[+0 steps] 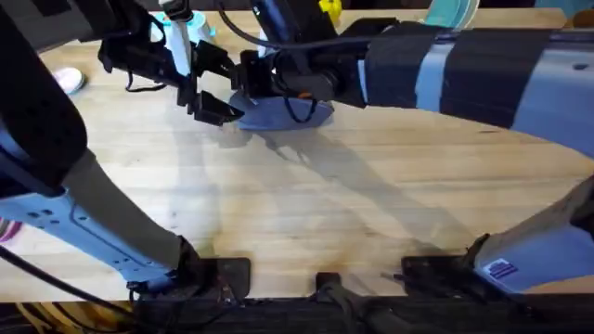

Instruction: Unzip the bag, pick up the pens from the table one at a time and place them inside, then zip the bag closed.

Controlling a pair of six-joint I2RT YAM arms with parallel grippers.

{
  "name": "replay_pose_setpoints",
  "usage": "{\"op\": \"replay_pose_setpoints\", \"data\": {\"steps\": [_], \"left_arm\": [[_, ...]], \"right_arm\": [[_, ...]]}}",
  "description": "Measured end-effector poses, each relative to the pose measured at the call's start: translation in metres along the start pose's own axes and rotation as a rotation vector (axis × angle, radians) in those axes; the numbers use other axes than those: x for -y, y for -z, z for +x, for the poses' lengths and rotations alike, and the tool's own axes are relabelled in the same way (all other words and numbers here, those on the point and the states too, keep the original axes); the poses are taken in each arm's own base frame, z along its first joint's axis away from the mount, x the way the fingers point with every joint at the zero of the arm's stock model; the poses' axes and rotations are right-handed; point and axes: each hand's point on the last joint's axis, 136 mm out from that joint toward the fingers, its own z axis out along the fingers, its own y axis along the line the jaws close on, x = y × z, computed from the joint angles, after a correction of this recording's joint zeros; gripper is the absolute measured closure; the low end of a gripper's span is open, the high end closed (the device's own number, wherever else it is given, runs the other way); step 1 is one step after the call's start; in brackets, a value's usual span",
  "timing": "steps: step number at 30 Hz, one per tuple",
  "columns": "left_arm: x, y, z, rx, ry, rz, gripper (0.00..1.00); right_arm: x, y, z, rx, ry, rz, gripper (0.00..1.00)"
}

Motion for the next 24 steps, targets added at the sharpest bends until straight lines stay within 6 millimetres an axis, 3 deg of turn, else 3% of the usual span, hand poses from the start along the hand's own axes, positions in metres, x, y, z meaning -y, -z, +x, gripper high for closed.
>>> {"op": "replay_pose_setpoints", "data": {"steps": [18,24], "left_arm": [[-0.004,-0.019,0.012,0.008,0.044,0.034,0.247],[-0.005,-0.019,0.000,0.080,0.046,0.027,0.361]], "right_arm": [[-0.002,0.000,-0.006,0.024,0.000,-0.012,0.971],[-0.002,0.000,-0.006,0.024,0.000,-0.012,0.971]]}}
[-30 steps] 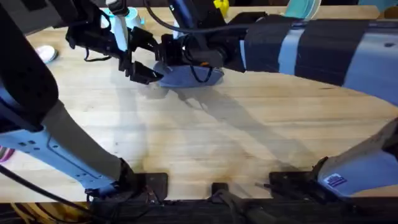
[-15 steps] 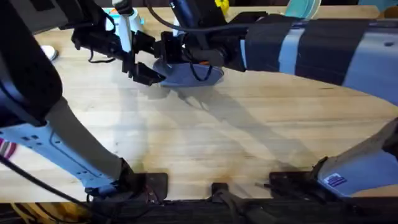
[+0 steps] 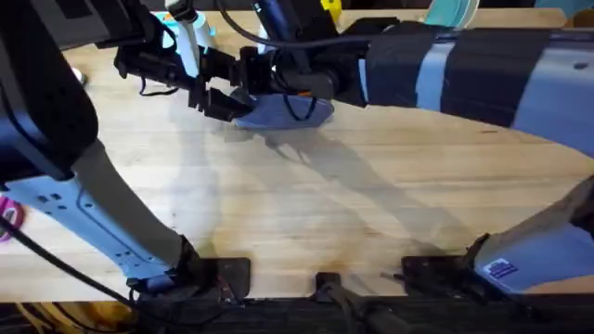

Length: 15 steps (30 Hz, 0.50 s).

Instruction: Unzip the bag, pick up the pens from the table one at a time and place them inside, then zip the bag closed.

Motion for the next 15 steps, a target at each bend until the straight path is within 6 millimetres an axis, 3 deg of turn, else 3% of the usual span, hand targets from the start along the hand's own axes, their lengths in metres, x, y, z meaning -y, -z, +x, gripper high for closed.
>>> {"op": "replay_pose_setpoints", "data": {"steps": [2,3,4,5,7,15], "left_arm": [[0.0001,0.0000,-0.0001,0.000,0.002,0.000,0.389],[0.0001,0.0000,-0.0001,0.000,0.003,0.000,0.436],[0.0001,0.0000,0.0000,0.000,0.008,0.000,0.544],[-0.0004,0.0000,0.0003,-0.002,0.007,-0.001,0.906],[-0.0005,-0.0002,0.0000,-0.001,0.006,-0.001,0.949],[-0.0016,-0.0002,0.0001,-0.001,0.001,-0.005,0.958]], "right_arm": [[0.0000,0.0001,-0.0001,0.001,0.000,0.000,0.971],[-0.0001,0.0001,-0.0001,0.000,0.000,0.000,0.971],[-0.0001,0.0001,-0.0002,0.001,0.000,0.000,0.971],[-0.0004,0.0001,-0.0006,0.002,0.003,-0.001,0.971],[-0.0002,0.0001,-0.0007,0.003,0.004,0.000,0.971],[0.0036,0.0004,-0.0002,-0.004,0.007,0.009,0.971]]}}
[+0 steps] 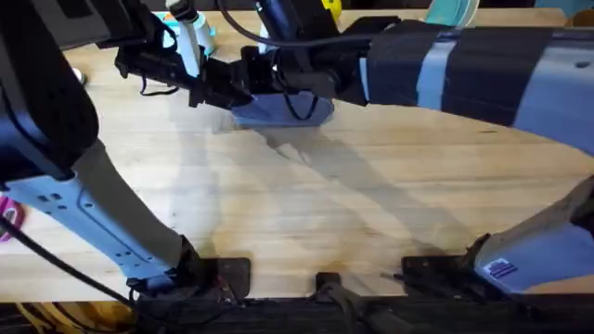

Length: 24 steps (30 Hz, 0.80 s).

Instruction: Unzip the bag, pick up the pens from the table one at a time and place them inside, then zip the bag closed.

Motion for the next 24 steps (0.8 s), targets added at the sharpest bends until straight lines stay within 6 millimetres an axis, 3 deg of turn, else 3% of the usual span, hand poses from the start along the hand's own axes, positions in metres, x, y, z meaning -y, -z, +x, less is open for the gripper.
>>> {"op": "replay_pose_setpoints", "data": {"steps": [4,7,9,10,13,24], "left_arm": [[0.000,0.000,0.000,-0.003,0.000,0.000,0.959],[0.000,-0.001,0.000,-0.003,-0.003,0.001,0.959],[-0.001,-0.001,0.000,-0.007,-0.009,0.000,0.959],[-0.002,-0.002,0.000,-0.007,-0.014,-0.002,0.959],[-0.002,-0.002,0.000,-0.004,-0.015,-0.003,0.959],[0.000,-0.005,-0.005,0.014,-0.016,0.006,0.958]], "right_arm": [[0.015,0.003,0.000,-0.034,0.005,0.032,0.971],[0.037,0.007,-0.002,-0.068,-0.018,0.071,0.971],[0.056,0.010,-0.006,-0.083,-0.045,0.100,0.971],[0.083,0.018,-0.015,-0.090,-0.109,0.127,0.971],[0.112,0.028,-0.024,-0.086,-0.170,0.170,0.971],[0.195,0.058,-0.027,-0.129,-0.346,0.294,0.970]]}}
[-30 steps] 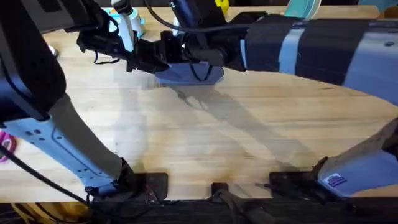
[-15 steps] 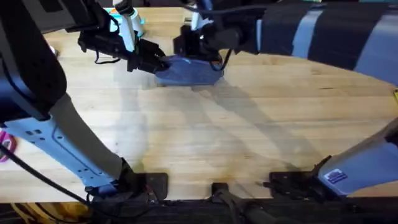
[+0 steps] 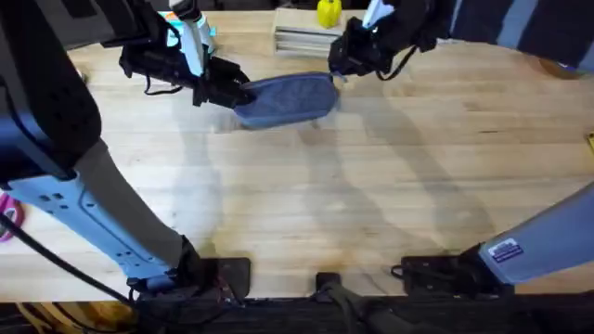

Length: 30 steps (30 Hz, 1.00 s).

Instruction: Unzip the bag, pick up the pens from the table one at a time and place them inside, then zip the bag closed.

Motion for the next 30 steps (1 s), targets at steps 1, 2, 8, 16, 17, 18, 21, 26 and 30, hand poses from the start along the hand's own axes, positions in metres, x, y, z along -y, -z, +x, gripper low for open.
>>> {"op": "replay_pose_setpoints", "data": {"steps": [1,2,8,16,17,18,21,26,30], "left_arm": [[0.000,-0.001,-0.001,0.003,-0.003,0.002,0.958],[0.001,-0.002,-0.002,0.005,-0.006,0.006,0.958],[0.003,-0.008,-0.007,0.013,-0.017,0.020,0.958],[-0.001,0.004,0.006,-0.022,0.010,-0.006,0.958],[-0.001,0.005,0.007,-0.022,0.011,-0.009,0.958],[-0.001,0.005,0.007,-0.022,0.011,-0.009,0.958],[-0.001,0.005,0.007,-0.026,0.011,-0.008,0.958],[-0.001,0.005,0.008,-0.029,0.012,-0.008,0.958],[-0.001,0.005,0.008,-0.029,0.011,-0.008,0.958]], "right_arm": [[0.005,0.001,0.000,-0.009,-0.015,0.005,0.971],[0.011,0.002,0.000,-0.022,-0.030,0.009,0.971],[0.034,0.008,0.003,-0.075,-0.099,0.028,0.969],[0.124,-0.007,-0.008,-0.037,-0.193,0.294,0.970],[0.131,-0.016,-0.001,-0.060,-0.196,0.316,0.970],[0.136,-0.024,0.005,-0.083,-0.200,0.333,0.969],[0.134,-0.026,-0.001,-0.058,-0.196,0.330,0.969],[0.132,-0.025,-0.004,-0.050,-0.149,0.328,0.968],[0.115,0.002,-0.020,0.011,-0.062,0.293,0.969]]}}
